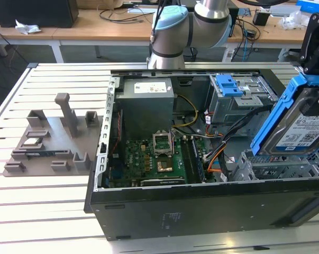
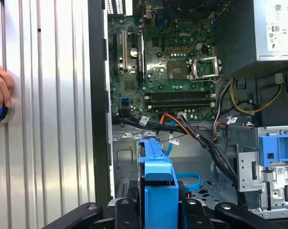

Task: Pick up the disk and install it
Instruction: 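Pick up the disk, then insert the disk into the insertion slot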

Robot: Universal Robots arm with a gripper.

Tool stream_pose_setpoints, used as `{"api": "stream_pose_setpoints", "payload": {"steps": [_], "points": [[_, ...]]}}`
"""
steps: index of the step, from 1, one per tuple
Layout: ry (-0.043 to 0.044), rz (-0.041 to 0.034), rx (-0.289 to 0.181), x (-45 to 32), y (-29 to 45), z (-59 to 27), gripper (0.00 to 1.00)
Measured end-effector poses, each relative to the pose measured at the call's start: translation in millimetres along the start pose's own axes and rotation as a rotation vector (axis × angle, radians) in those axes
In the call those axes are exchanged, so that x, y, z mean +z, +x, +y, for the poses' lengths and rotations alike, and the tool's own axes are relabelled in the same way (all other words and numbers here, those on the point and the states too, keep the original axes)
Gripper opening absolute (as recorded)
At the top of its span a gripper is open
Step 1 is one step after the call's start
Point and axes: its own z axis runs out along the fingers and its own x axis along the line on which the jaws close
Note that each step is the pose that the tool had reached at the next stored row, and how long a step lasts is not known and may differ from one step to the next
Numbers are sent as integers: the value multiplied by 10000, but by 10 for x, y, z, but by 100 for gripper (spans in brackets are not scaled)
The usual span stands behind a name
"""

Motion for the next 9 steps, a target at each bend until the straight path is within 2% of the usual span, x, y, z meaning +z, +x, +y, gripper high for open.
{"api": "stream_pose_setpoints", "payload": {"steps": [7, 8, 9], "points": [[0, 0, -7, 0, 0, 0, 37], [-14, 12, -413, 2, -6, 0, 37], [-22, 2, -608, 66, -27, -1, 37]]}}
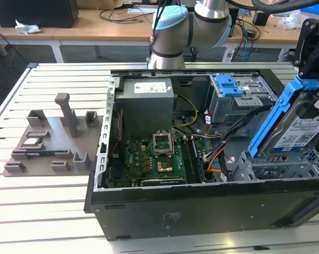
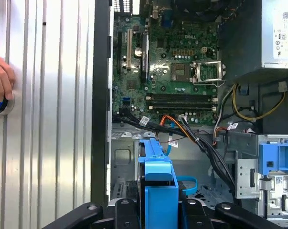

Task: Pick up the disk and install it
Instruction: 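Insert the disk into the insertion slot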

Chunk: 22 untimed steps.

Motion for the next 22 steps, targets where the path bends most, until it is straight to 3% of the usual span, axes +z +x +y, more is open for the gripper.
{"api": "stream_pose_setpoints", "payload": {"steps": [1, 3, 6, 12, 22], "points": [[10, -9, 297, 53, -3, -3, 37], [15, -14, 433, 84, -19, -8, 37], [16, -13, 444, 120, -37, -24, 37], [15, -14, 442, 268, -32, -30, 37], [16, -14, 442, 376, -28, -34, 37]]}}
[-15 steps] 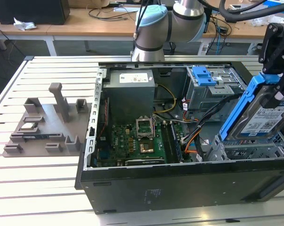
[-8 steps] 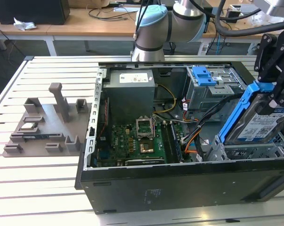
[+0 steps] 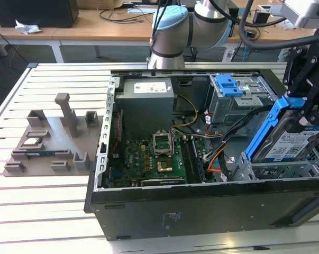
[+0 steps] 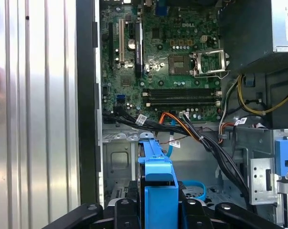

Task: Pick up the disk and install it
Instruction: 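Insert the disk into the insertion slot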

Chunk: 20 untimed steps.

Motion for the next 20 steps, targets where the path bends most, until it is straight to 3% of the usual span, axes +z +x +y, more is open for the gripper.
{"api": "stream_pose_setpoints", "payload": {"steps": [6, 9, 16, 20], "points": [[0, 0, 0, 87, 3, -3, 37], [0, 1, 0, 173, 6, -6, 37], [0, 1, 0, 260, 9, -9, 37], [0, 1, 0, 266, 10, -9, 37]]}}
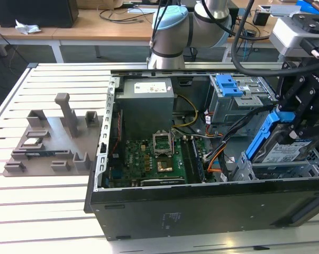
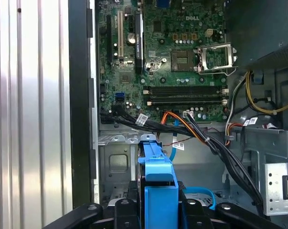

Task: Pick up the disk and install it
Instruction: 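Insert the disk into the insertion slot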

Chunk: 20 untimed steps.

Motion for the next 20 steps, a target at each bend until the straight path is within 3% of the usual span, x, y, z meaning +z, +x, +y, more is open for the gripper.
{"api": "stream_pose_setpoints", "payload": {"steps": [3, 4, 7, 8, 12, 13, 14, 20], "points": [[0, -1, -1, 1, 0, 0, 38], [0, -1, -1, 1, 0, 0, 44], [0, -2, -1, 1, 0, 0, 44], [0, -1, -1, 1, 0, 0, 43], [0, -1, 0, 1, 0, 0, 18], [0, 0, 0, 1, 0, 0, 18], [0, 0, 0, 1, 0, 0, 12], [0, -1, 0, 2, 0, 0, 11]]}}
